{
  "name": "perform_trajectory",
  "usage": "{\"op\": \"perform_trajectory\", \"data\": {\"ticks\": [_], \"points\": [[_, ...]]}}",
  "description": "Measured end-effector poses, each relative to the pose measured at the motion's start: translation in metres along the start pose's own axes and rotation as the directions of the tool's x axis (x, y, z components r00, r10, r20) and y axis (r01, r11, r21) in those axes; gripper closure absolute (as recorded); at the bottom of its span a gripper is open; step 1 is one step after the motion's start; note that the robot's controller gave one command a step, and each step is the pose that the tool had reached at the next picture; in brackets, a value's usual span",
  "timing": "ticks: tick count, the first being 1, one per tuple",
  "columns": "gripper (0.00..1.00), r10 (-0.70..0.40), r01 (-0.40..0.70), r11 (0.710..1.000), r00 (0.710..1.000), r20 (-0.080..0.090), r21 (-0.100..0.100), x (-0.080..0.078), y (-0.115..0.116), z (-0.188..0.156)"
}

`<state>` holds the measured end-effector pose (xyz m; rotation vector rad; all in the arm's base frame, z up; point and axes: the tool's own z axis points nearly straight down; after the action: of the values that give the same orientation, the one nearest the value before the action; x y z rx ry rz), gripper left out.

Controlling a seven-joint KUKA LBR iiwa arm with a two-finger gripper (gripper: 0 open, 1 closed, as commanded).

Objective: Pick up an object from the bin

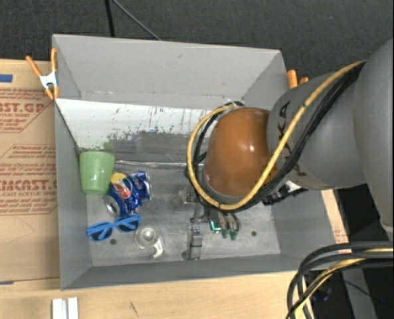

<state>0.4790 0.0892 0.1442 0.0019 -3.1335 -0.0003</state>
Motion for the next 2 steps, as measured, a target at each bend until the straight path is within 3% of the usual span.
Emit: {"op": "perform_trajectory", "data": {"ticks": [1,2], "points": [[0.0,-0.179,0.179,0.984,0.984,0.006,0.0,-0.017,0.111,0.076],[0.0,-0.468,0.468,0.884,0.883,0.012,0.003,-0.047,0.159,0.043]]}}
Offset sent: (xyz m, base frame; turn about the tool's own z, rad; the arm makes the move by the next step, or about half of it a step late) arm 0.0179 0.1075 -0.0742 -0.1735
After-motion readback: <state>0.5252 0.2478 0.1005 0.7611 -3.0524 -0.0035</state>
